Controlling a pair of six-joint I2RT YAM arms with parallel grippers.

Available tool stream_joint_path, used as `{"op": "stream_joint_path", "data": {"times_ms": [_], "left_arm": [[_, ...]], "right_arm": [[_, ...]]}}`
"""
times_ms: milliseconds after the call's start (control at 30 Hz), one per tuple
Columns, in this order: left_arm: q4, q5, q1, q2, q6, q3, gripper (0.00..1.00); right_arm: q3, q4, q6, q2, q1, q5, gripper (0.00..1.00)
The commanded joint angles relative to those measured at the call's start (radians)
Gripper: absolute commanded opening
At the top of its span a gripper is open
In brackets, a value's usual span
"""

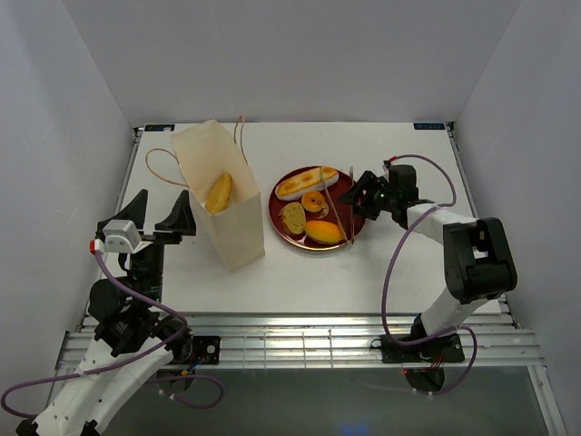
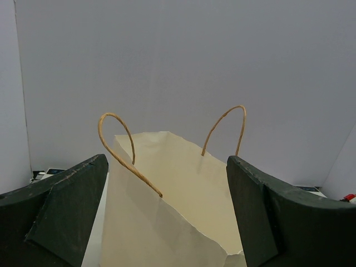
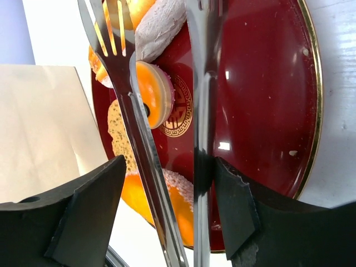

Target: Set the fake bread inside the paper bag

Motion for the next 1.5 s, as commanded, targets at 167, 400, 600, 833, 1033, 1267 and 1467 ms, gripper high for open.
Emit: {"op": "stream_joint_path", "data": {"times_ms": [167,400,600,833,1033,1267,1467], "left_arm": [[0.004,0.022,-0.005,0.01,0.012,-0.008,0.98],[0.004,0.026,-0.006,0.015,0.008,-0.008,0.98],[0.005,0.028,-0.006,0.015,0.009,-0.008,0.98],[0.004,0.034,-0.006,0.018,0.011,-0.008,0.98],[0.004,0.037,-0.006,0.018,0.012,-0.009,0.98],[0.004,0.04,-0.008,0.018,0.012,-0.011,0.98],[0.005,0.037,-0.008,0.018,0.015,-0.011,0.98]], "right_arm": [[0.059,0.08,0.003,0.037,-0.008,-0.08,0.68],[0.068,0.021,-0.116,-0.012,0.002,-0.037,0.81],[0.087,-0.062,-0.245,-0.039,0.038,0.023,0.9],[0.154,-0.174,-0.348,0.002,0.136,0.159,0.91],[0.191,-0.227,-0.376,0.045,0.18,0.266,0.91],[0.228,-0.265,-0.365,0.103,0.192,0.329,0.89],[0.234,-0.245,-0.348,0.108,0.192,0.317,0.86]]}}
